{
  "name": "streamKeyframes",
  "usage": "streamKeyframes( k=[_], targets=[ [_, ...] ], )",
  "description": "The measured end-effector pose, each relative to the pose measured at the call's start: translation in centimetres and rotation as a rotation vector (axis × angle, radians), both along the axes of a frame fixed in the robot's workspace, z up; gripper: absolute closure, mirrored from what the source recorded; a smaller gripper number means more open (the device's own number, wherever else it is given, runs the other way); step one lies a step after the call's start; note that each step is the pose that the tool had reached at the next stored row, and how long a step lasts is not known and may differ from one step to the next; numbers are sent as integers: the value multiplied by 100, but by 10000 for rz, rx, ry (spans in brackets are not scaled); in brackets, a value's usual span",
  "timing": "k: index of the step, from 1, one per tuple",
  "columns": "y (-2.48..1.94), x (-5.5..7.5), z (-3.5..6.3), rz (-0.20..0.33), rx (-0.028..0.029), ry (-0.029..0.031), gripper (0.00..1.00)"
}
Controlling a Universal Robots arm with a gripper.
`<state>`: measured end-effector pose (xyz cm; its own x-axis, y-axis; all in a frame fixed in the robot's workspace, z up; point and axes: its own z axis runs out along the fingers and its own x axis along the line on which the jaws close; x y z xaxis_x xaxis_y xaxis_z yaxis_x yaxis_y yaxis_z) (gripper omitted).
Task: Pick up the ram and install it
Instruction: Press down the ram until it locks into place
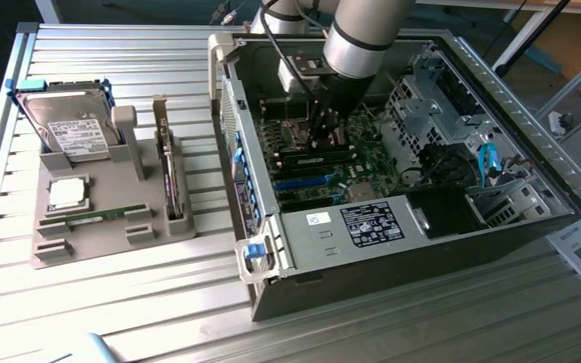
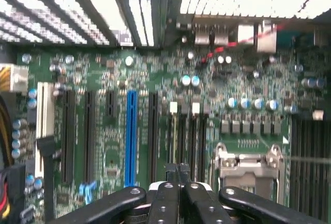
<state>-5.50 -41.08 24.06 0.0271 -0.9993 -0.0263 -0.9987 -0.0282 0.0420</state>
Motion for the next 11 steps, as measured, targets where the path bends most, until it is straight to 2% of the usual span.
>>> streamKeyframes(
  k=[4, 11],
  targets=[
    [0, -148, -26, 0, 0, 0, 90],
    [-1, -221, -64, 0, -2, 1, 90]
  ],
)
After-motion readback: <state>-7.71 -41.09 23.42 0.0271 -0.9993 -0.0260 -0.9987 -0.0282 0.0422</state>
